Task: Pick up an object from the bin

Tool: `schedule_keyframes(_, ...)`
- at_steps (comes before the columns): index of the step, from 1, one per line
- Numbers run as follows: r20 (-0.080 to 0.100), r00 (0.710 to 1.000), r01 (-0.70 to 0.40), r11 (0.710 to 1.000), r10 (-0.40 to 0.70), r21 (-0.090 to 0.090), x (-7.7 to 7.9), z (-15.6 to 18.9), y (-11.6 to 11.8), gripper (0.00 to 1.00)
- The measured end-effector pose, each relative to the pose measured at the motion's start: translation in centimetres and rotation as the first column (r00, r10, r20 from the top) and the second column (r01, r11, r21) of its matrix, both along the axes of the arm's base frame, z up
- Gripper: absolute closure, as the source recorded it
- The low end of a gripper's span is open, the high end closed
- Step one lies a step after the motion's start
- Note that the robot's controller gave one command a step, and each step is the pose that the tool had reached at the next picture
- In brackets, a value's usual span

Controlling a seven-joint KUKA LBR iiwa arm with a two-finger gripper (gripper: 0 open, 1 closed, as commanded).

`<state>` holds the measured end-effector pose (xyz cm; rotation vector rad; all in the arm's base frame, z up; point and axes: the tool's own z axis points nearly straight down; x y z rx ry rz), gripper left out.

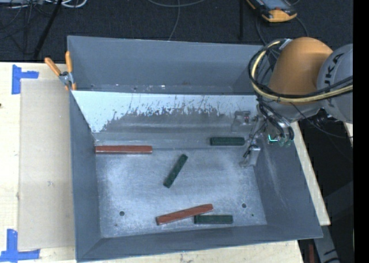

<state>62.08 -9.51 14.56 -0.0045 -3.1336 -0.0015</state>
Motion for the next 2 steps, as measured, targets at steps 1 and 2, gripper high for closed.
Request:
schedule_keyframes(1, 0.009, 0.989, -0.147, 0.989, 0.147, 0.000, -0.6, 2.6, 4.1, 0.00)
schedule_keyframes(2, 0.002, 0.956, -0.294, 0.956, 0.294, 0.004, -9.9, 1.5, 14.3, 0.00)
